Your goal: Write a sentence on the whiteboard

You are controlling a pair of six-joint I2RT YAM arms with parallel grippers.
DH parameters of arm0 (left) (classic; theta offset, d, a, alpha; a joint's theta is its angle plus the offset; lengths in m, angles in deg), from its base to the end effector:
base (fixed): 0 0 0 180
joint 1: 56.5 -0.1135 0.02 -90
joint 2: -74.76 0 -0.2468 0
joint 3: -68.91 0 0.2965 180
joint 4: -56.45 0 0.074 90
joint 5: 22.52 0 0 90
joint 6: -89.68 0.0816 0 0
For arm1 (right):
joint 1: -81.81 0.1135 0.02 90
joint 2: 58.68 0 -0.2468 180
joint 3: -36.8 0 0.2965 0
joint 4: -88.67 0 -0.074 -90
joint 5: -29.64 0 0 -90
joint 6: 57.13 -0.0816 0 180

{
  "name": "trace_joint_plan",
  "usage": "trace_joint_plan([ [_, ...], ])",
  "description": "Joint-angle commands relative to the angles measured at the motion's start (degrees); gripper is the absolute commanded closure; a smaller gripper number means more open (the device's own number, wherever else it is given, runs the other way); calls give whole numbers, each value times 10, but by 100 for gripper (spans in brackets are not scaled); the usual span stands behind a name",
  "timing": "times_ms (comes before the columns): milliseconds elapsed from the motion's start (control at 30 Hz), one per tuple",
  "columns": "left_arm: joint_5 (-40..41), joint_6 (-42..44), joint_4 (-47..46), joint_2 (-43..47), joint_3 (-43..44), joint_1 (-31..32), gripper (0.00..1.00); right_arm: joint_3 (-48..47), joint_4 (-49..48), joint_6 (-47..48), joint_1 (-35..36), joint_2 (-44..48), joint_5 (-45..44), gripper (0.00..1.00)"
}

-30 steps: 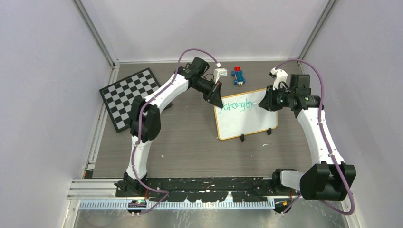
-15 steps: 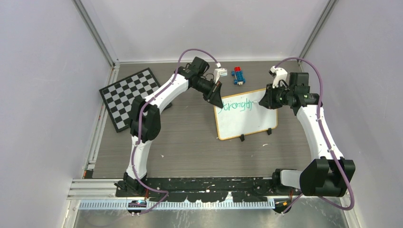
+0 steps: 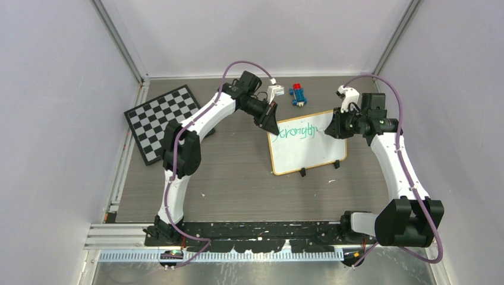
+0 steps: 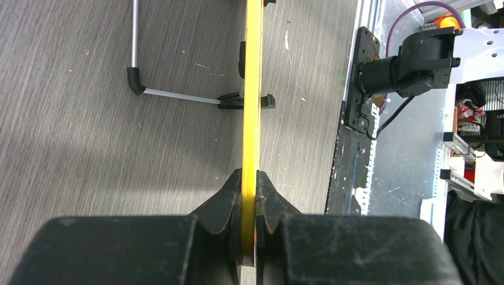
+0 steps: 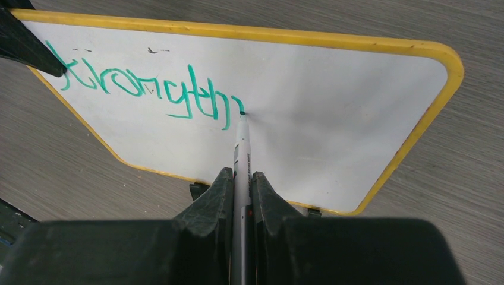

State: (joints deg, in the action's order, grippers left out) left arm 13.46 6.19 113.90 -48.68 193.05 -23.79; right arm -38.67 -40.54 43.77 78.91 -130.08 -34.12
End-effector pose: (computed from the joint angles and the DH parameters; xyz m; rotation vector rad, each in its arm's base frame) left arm 0.4013 -0.3362 0.2211 1.1750 2.1855 -1.3839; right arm 0.3393 0.0189 0.2613 -0.3741 2.2890 0.4243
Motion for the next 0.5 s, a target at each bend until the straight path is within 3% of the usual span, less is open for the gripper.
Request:
trace_joint_plan([
  [0, 21, 18, 10, -2, 15, 6, 100, 14, -9, 15, 1, 12, -7, 100],
  [467, 21, 18, 9, -2, 13, 7, 100, -33, -20, -2, 1, -3, -6, 100],
])
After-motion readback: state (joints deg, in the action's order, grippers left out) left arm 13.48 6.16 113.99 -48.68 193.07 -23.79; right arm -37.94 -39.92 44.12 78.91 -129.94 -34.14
